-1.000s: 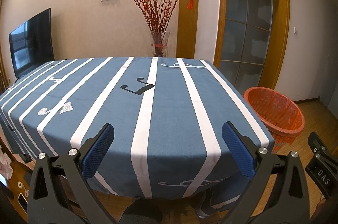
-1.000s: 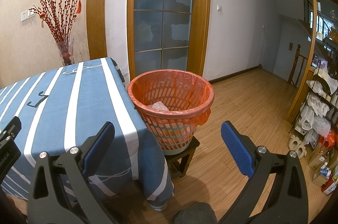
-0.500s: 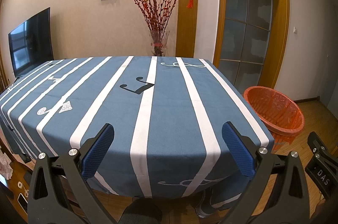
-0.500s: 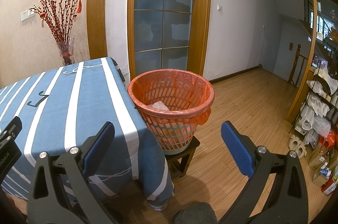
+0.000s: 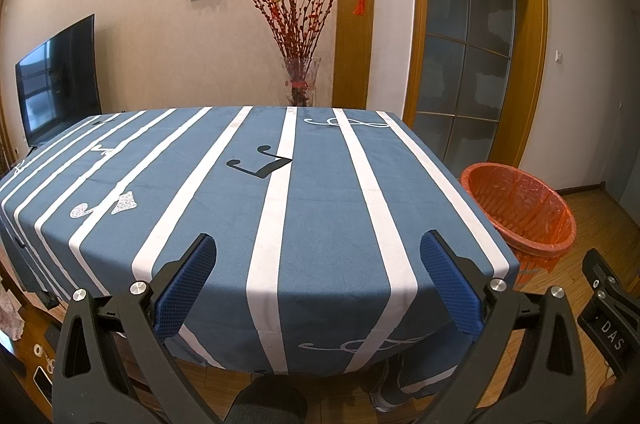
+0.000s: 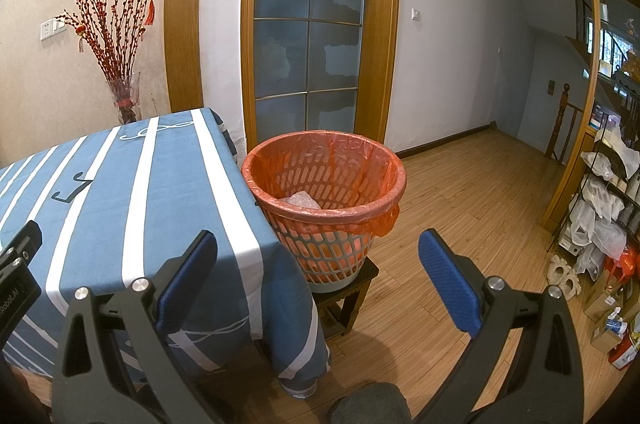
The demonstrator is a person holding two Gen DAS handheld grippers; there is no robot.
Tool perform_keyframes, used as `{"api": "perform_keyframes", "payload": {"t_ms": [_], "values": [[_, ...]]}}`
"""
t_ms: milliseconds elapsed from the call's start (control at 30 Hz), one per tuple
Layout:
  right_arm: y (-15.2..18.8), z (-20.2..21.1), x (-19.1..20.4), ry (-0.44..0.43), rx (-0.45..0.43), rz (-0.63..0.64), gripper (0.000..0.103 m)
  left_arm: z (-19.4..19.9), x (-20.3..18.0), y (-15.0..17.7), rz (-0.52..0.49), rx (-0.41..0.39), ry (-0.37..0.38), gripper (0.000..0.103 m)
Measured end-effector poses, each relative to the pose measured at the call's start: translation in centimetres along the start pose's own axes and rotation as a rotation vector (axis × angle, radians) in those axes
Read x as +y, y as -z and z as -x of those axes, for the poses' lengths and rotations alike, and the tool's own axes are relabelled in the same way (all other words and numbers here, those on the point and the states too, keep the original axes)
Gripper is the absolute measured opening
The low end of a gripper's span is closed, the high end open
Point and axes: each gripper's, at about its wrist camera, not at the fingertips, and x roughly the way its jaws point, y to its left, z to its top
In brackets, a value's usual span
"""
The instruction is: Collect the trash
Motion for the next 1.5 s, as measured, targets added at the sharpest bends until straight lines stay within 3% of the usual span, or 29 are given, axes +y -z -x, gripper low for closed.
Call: {"api": "perform_keyframes", "payload": {"t_ms": [1500], "values": [[-0.10,0.01,-0.15,-0.001,0.002,0.000,0.098,-0.36,-0.06,0.07,-0.019,0.007,0.011,0.100]]}}
